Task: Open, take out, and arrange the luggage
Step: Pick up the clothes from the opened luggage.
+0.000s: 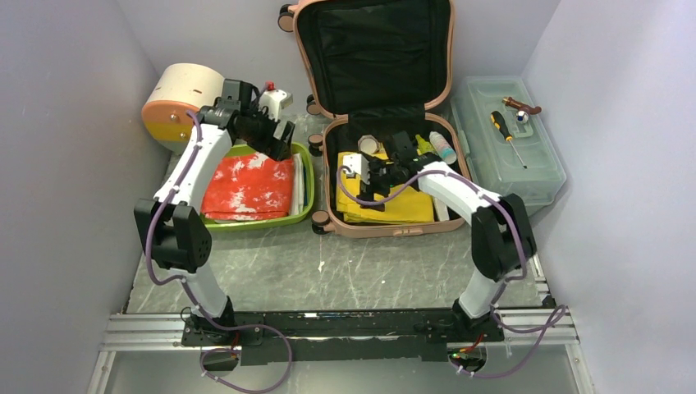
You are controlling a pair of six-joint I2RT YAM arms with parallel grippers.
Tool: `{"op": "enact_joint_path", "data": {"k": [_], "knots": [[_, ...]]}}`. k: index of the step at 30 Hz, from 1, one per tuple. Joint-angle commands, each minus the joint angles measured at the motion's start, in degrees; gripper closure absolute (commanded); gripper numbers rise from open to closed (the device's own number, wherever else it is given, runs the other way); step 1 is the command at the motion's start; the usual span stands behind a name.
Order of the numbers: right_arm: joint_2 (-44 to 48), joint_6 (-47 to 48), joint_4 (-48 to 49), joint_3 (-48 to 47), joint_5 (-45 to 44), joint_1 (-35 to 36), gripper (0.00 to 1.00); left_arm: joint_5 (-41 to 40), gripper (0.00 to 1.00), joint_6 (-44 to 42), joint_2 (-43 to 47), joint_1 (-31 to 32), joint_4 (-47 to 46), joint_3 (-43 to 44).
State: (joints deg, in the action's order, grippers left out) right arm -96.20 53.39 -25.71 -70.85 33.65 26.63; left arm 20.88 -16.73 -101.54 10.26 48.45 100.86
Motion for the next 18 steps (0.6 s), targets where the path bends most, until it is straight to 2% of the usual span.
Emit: {"op": "enact_joint_path", "data": {"k": [1, 5, 9, 12, 15, 18], "knots": [[-5.8, 8.4, -11.0, -6.9, 0.7, 3.2, 0.00, -1.3, 0.01, -0.7, 4.8, 0.0, -0.2, -1.2], [-10.5, 8.9, -14.2, -8.8, -0.8, 6.0, 0.00, -2.2, 0.00, -1.0, 5.8, 0.0, 0.0, -1.6], [-13.6, 6.8, -11.5, -8.0, -4.6, 7.6, 0.00, -2.3, 0.00, -0.9, 6.6, 0.0, -0.3, -1.6], [-13.3, 1.0, -0.9, -3.8, -11.1, 8.2, 0.00, -2.3, 0.01, -0.5, 6.6, 0.0, -0.4, -1.4], [-9.9, -2.0, 14.4, 4.8, -18.0, 8.3, 0.01, -1.8, 0.00, 0.0, 6.6, 0.0, -0.7, -1.7], [-8.1, -2.3, 22.3, 8.3, -21.2, 8.3, 0.09, -1.3, 0.00, 0.2, 6.4, 0.0, -1.0, -2.0]]}}
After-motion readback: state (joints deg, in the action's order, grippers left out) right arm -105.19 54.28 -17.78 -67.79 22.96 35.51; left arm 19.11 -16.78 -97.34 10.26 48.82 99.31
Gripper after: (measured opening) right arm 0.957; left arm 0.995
